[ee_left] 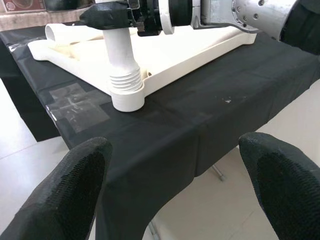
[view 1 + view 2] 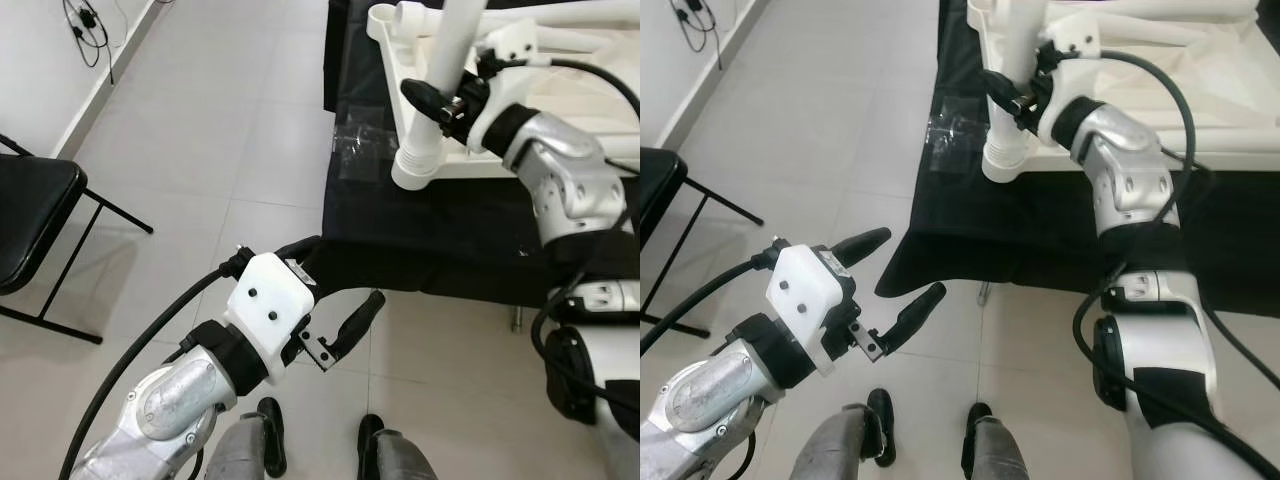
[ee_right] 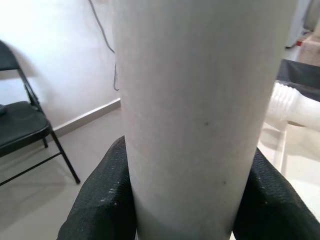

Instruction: Building children table

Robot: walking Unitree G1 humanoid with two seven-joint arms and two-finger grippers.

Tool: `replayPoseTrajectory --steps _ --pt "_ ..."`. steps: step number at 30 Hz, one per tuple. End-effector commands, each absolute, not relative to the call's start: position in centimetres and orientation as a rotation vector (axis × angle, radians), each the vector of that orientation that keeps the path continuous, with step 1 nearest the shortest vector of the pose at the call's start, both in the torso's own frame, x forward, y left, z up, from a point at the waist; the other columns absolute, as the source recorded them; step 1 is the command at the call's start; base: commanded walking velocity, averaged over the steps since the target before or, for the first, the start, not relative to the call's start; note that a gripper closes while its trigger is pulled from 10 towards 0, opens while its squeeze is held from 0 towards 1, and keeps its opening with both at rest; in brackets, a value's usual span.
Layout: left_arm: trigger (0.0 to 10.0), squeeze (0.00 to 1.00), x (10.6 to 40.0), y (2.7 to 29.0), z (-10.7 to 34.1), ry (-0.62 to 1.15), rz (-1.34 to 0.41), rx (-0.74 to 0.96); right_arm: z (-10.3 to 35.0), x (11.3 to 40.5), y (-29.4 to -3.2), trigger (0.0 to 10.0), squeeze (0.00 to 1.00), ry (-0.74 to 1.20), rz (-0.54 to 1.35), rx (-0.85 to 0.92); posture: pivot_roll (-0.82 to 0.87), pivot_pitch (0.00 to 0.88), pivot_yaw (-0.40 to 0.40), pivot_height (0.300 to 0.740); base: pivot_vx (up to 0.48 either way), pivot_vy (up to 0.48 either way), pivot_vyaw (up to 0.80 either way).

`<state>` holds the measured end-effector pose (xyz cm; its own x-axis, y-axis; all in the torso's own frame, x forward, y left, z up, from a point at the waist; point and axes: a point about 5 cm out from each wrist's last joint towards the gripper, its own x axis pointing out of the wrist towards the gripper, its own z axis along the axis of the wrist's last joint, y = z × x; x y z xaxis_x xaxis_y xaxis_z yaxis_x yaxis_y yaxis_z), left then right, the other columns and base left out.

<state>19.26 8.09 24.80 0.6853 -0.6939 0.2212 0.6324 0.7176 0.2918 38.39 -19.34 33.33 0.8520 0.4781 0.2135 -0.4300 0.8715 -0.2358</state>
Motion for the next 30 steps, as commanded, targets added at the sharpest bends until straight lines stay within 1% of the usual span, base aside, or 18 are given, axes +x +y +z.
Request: replayPoseTrajectory --steps 1,7,14,17,22,25,28,30 --pt "10.0 0.00 18.9 8.0 24.5 -0.324 -0.770 0.212 28.6 38.9 -20.3 10.0 0.00 -0.070 0.421 -0.132 0.12 0.337 -0.020 0.740 0.000 0.000 0.00" --pt "10.0 0.00 18.9 8.0 24.5 -0.326 -0.775 0.212 28.1 38.8 -20.1 10.0 0.00 -0.069 0.343 -0.065 0.13 0.335 -0.019 0.740 0.000 0.000 0.00" --pt "10.0 0.00 18.9 8.0 24.5 -0.329 -0.774 0.214 27.6 38.4 -20.0 10.0 0.00 -0.072 0.290 -0.036 0.13 0.335 -0.017 0.740 0.000 0.000 0.00" --pt "10.0 0.00 19.0 8.1 24.6 -0.328 -0.773 0.217 26.5 37.5 -19.2 10.0 0.00 -0.071 0.278 -0.016 0.12 0.336 -0.010 0.740 0.000 0.000 0.00" --pt "10.0 0.00 19.0 8.1 24.6 -0.329 -0.776 0.217 25.8 36.9 -18.6 10.0 0.00 -0.059 0.280 -0.016 0.12 0.335 -0.008 0.740 0.000 0.000 0.00" --pt "10.0 0.00 19.1 8.1 24.7 -0.334 -0.782 0.216 24.8 36.3 -17.7 10.0 0.00 -0.023 0.240 -0.004 0.12 0.332 -0.006 0.740 0.000 0.000 0.00" --pt "10.0 0.00 19.2 8.1 24.7 -0.335 -0.782 0.217 24.6 36.1 -17.4 10.0 0.00 -0.013 0.222 0.009 0.12 0.331 -0.006 0.740 0.000 0.000 0.00" --pt "10.0 0.00 19.2 8.1 24.7 -0.336 -0.781 0.218 24.0 35.9 -17.0 10.0 0.00 0.036 0.157 0.023 0.12 0.330 -0.007 0.740 0.000 0.000 0.00"
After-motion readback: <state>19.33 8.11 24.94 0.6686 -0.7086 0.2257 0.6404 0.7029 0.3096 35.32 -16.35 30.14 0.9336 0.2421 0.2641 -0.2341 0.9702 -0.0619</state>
